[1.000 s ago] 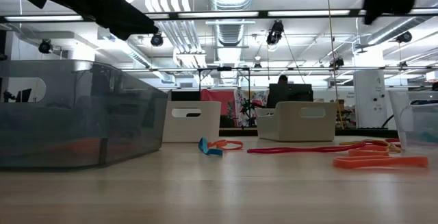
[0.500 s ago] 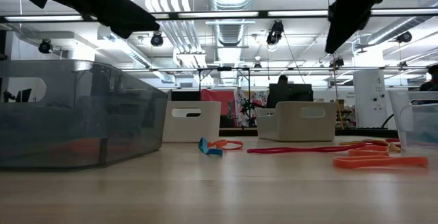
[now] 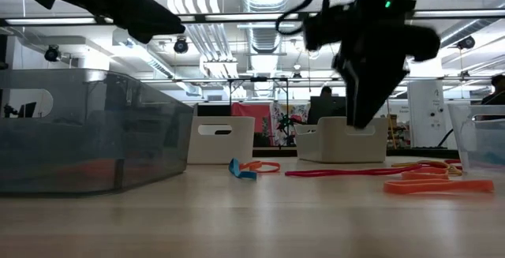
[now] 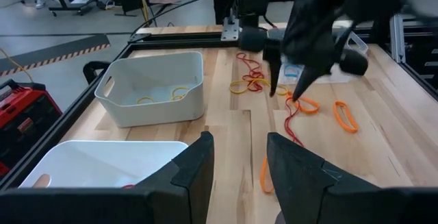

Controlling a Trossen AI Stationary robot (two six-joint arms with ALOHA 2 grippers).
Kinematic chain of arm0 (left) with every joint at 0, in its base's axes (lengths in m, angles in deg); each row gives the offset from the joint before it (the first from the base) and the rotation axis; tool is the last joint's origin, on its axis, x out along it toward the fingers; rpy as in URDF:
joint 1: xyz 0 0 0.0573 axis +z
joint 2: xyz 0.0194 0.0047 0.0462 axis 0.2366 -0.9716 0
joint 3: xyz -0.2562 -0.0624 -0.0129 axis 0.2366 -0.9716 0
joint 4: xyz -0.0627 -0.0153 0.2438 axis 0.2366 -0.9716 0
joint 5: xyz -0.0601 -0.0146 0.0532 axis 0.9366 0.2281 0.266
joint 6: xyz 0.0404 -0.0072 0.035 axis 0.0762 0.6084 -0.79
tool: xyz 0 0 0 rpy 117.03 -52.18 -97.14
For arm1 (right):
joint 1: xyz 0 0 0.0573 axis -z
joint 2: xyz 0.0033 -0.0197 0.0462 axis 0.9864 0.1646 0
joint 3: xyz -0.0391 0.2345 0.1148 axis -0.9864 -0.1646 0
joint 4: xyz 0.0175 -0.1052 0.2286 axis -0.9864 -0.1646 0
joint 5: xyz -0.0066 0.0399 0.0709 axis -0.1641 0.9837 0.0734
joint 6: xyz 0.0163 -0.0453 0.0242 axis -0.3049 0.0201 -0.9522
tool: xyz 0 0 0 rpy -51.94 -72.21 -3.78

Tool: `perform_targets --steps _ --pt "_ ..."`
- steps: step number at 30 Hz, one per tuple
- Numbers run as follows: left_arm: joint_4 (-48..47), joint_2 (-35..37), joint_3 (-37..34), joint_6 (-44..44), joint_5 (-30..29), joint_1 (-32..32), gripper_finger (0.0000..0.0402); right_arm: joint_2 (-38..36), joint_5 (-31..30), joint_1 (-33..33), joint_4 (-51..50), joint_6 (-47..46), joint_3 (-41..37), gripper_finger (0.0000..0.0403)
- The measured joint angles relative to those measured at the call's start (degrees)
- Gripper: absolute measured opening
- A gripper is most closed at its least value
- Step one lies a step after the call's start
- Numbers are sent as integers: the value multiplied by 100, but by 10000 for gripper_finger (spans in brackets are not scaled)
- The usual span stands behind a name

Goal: Sort rubber bands into baskets
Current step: Put the red rubber band into the white bin

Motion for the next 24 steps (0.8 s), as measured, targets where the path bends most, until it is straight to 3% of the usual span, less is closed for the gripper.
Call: perform_targets --steps 7,24 --pt "-2 0 0 0 0 1 121 497 548 140 594 292 -4 148" --pt "-4 -11 0 -4 2 -2 121 780 558 144 1039 463 -130 85"
